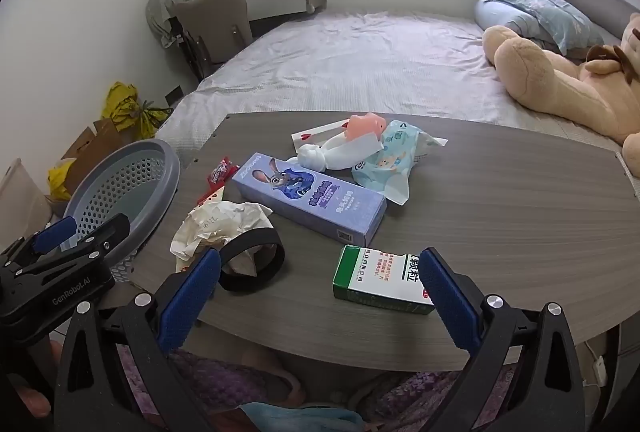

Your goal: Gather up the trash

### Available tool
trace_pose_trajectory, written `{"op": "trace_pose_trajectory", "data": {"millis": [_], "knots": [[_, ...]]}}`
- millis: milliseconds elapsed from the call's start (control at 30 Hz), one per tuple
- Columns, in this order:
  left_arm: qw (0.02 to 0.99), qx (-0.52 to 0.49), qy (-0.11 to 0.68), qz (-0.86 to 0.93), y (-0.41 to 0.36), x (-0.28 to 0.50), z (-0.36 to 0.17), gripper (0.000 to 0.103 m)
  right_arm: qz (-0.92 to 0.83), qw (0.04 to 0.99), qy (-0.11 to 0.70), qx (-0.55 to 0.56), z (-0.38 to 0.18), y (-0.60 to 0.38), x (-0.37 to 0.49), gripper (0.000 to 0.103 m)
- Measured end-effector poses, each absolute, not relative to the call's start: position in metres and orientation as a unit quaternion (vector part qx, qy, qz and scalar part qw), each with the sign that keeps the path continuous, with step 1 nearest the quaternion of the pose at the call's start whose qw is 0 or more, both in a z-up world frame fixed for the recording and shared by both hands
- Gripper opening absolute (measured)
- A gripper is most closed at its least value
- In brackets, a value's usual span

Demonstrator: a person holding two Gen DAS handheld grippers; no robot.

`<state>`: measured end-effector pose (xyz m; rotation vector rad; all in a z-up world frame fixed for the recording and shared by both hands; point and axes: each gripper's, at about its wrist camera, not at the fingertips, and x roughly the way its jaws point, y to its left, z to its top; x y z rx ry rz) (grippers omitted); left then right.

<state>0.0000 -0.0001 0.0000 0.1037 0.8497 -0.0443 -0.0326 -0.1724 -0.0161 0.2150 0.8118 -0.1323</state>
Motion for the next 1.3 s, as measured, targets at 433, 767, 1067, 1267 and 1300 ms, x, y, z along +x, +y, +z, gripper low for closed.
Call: {"op": "trace_pose_trajectory", "data": {"millis": [433, 767, 1067, 1267, 1300], "knots": [[0.911, 0.051, 0.409, -0.021, -0.0001, -0.0001, 0.0001, 0.083, -0.064, 0.911, 0.394, 0.105, -0.0157, -0.1743, -0.0348, 0.097], [0.912, 0.051, 0.406, -0.020, 0.0029, -0.0008, 0.0063, 0.083, -0.059, 0.912, 0.390, 0.109, -0.0090, -0.1742, -0.0372, 0.097], [0.914, 0.052, 0.402, -0.019, 0.0010, -0.0033, 0.0081, 0.083, -0.059, 0.914, 0.387, 0.107, -0.0074, -0.1725, -0.0385, 0.097], [0.915, 0.053, 0.401, -0.019, 0.0002, -0.0033, 0.0086, 0.083, -0.059, 0.915, 0.385, 0.106, -0.0069, -0.1724, -0.0393, 0.097], [0.915, 0.053, 0.400, -0.019, 0.0004, -0.0034, 0.0086, 0.083, -0.058, 0.914, 0.386, 0.106, -0.0068, -0.1725, -0.0394, 0.097]]}}
